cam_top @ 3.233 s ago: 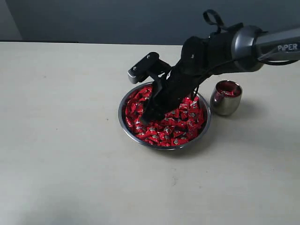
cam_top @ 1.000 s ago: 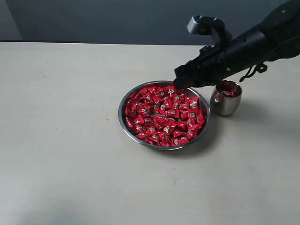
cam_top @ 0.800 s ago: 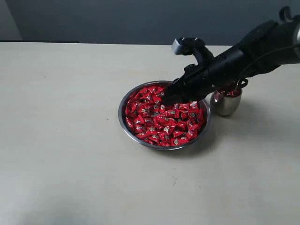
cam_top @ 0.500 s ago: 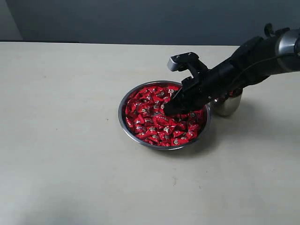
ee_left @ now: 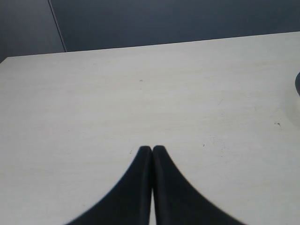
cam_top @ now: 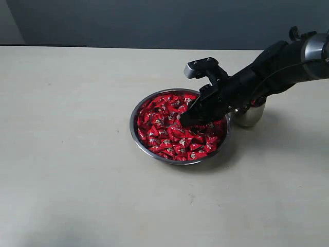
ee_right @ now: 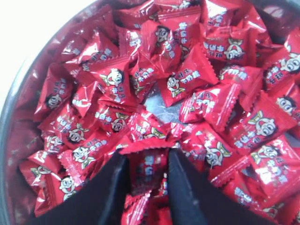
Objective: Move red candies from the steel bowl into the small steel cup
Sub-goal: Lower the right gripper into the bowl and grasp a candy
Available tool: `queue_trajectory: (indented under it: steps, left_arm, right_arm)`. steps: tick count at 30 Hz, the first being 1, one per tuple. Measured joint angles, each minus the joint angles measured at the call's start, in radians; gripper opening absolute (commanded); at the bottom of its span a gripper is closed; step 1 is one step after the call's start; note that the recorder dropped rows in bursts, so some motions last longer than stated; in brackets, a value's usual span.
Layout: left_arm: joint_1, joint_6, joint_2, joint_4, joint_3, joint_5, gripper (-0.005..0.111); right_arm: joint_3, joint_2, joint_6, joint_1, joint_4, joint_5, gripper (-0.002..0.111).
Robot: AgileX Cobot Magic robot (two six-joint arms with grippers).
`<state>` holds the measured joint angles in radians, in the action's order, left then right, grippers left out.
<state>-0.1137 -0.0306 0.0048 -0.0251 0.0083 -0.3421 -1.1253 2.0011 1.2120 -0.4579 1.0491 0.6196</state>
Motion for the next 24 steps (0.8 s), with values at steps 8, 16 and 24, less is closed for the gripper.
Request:
queue_trajectory:
  steps: [8, 16, 24]
  left_arm:
    - [0.000, 0.000, 0.000, 0.000, 0.000, 0.000, 0.000]
    - [0.000, 0.000, 0.000, 0.000, 0.000, 0.000, 0.000]
    - [0.000, 0.000, 0.000, 0.000, 0.000, 0.000, 0.000]
  right_arm:
    - [0.000, 0.000, 0.000, 0.000, 0.000, 0.000, 0.007]
    - [0.000, -0.038, 0.000, 0.000, 0.000, -0.026, 0.003]
    - [0.000, -0.074, -0.008, 0.000, 0.008, -0.004, 0.039]
